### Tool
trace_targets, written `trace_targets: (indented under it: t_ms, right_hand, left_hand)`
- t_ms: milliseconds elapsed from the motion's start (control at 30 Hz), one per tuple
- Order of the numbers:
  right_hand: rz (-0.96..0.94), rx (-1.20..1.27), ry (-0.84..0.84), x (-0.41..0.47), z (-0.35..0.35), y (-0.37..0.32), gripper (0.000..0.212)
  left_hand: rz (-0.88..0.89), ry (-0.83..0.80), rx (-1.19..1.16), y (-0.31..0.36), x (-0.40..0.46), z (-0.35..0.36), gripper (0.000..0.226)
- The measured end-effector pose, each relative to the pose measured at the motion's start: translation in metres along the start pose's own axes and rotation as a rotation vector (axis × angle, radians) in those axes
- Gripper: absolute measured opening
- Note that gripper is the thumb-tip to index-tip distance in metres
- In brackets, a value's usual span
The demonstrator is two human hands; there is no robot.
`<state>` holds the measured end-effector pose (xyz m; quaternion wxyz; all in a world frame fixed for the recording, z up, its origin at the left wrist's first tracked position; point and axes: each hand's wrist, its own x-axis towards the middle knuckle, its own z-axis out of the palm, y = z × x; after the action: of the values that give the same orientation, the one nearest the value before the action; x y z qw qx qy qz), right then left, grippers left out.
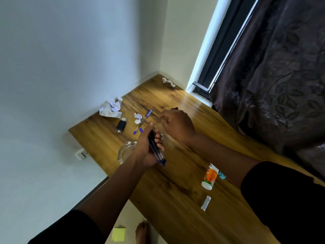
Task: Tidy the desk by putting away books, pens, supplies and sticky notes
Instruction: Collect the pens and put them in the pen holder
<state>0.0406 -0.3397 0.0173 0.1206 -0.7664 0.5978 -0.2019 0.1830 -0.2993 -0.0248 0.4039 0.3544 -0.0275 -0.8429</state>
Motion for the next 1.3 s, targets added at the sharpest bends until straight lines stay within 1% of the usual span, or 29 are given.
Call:
trace_targets:
  t_ms: [133,233,333,400,533,633,700,767,833,933,1067,1167,1267,1300]
  right_hand:
    - [-0.02,-0.047,-0.199,0.03,0.032,0.003,0.032]
    - [-0.039,-0.144,-0.333,0.055,0.052,0.004,0.043]
    - [0.006,-0.202,-0.416,0.073,0.067,0.007,0.054]
    - [0.018,-0.241,-0.438,0.082,0.072,0.009,0.049]
    - [0.035,-0.252,-0.378,0.09,0.078,0.011,0.03]
    - [0.121,-0.18,-0.286,0.089,0.084,0.019,0.025]
    - [0.232,-0.091,-0.193,0.089,0.086,0.02,0.018]
    - [0.395,-0.023,-0.109,0.09,0.084,0.018,0.025]
    - [0.546,0.01,-0.089,0.089,0.085,0.017,0.027]
    - [0.671,0.056,-0.11,0.092,0.089,0.017,0.022]
    - [0.79,0.228,-0.045,0.096,0.084,0.02,0.028]
    - [0.799,0.262,-0.023,0.095,0.08,0.02,0.033]
    - [0.674,0.145,-0.094,0.092,0.081,0.013,0.048]
    - [0.638,0.107,-0.124,0.091,0.082,0.012,0.05]
  left_hand:
    - [0.036,0.032,-0.009,0.01,-0.006,-0.016,0.02]
    - [0.047,0.049,-0.075,0.018,-0.008,-0.029,0.019]
    - [0.07,0.051,-0.099,0.028,-0.015,-0.035,0.018]
    - [0.079,0.074,-0.11,0.032,-0.02,-0.038,0.018]
    - [0.092,0.081,-0.127,0.039,-0.025,-0.044,0.017]
    - [0.102,0.081,-0.116,0.04,-0.027,-0.044,0.017]
    - [0.102,0.082,-0.107,0.039,-0.028,-0.043,0.017]
    - [0.092,0.078,-0.109,0.036,-0.028,-0.043,0.017]
    - [0.08,0.078,-0.097,0.032,-0.029,-0.042,0.018]
    - [0.081,0.076,-0.067,0.028,-0.031,-0.041,0.02]
    - [0.078,0.074,-0.062,0.029,-0.036,-0.039,0.021]
    - [0.078,0.092,-0.047,0.027,-0.038,-0.036,0.022]
    - [0.066,0.108,-0.052,0.023,-0.039,-0.034,0.023]
    - [0.064,0.107,-0.051,0.021,-0.039,-0.033,0.024]
